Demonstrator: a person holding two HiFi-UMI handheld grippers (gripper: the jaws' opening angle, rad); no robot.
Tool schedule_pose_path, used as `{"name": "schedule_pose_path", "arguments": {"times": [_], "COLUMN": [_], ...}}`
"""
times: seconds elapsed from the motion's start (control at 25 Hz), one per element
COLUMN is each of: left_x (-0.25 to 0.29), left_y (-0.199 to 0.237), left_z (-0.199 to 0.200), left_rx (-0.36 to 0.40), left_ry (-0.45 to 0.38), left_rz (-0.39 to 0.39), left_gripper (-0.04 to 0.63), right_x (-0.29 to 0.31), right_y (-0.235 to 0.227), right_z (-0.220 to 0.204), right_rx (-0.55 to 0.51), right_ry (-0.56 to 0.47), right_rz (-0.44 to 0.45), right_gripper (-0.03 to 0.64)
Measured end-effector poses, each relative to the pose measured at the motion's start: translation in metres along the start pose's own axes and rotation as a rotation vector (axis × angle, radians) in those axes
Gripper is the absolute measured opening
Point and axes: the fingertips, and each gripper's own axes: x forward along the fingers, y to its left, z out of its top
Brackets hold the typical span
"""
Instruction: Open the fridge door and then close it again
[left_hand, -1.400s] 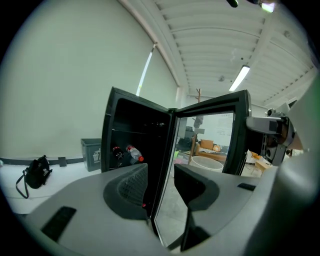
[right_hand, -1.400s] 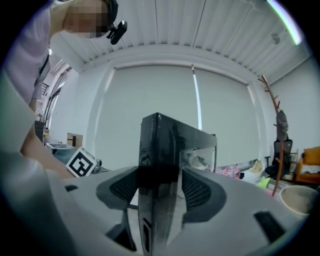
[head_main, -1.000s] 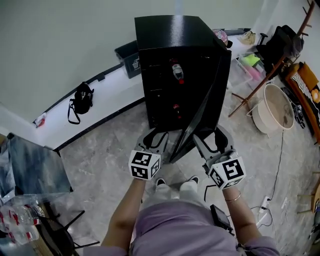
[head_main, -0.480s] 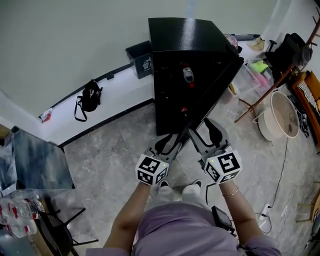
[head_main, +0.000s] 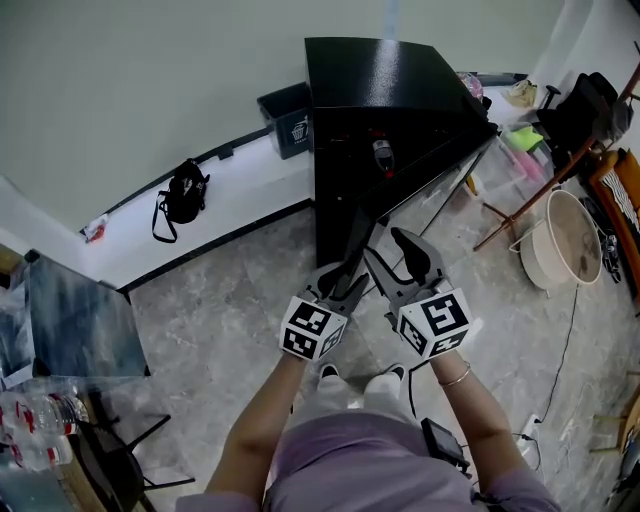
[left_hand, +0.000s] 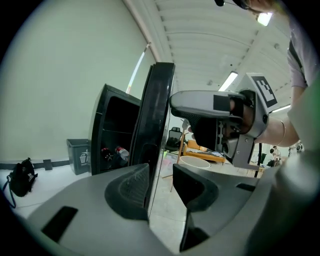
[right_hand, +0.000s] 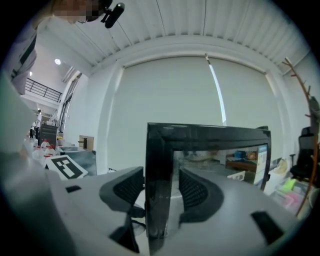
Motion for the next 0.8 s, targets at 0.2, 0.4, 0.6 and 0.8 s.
{"name": "schedule_pose_path", "arguments": {"times": [0.2, 0.4, 0.6, 0.8], "left_x": [0.013, 0.019, 0.025, 0.031], "left_y": [0.025, 0.048, 0.070, 0.089], "left_z": [0.007, 0.012, 0.018, 0.022], "left_rx": [-0.020, -0.011, -0.016, 0.000], "left_ry": [0.003, 0.007, 0.018, 0.033], "left_rz": [0.053, 0.116, 0.154, 0.191], "left_gripper": [0.130, 0.118, 0.112, 0.096], "right_x": [-0.003, -0.013, -0.023, -0.029], "right_y": [-0.010, -0.030, -0.045, -0.058], "right_z": [-0.005, -0.021, -0.036, -0.048], "right_rx": [0.032, 0.083, 0.138, 0.181], "right_ry": [0.001, 0.027, 0.045, 0.061], "right_rz": [-0.028, -0.088, -0.139, -0.174], "right_gripper": [0.207, 0.198, 0.189, 0.183]}}
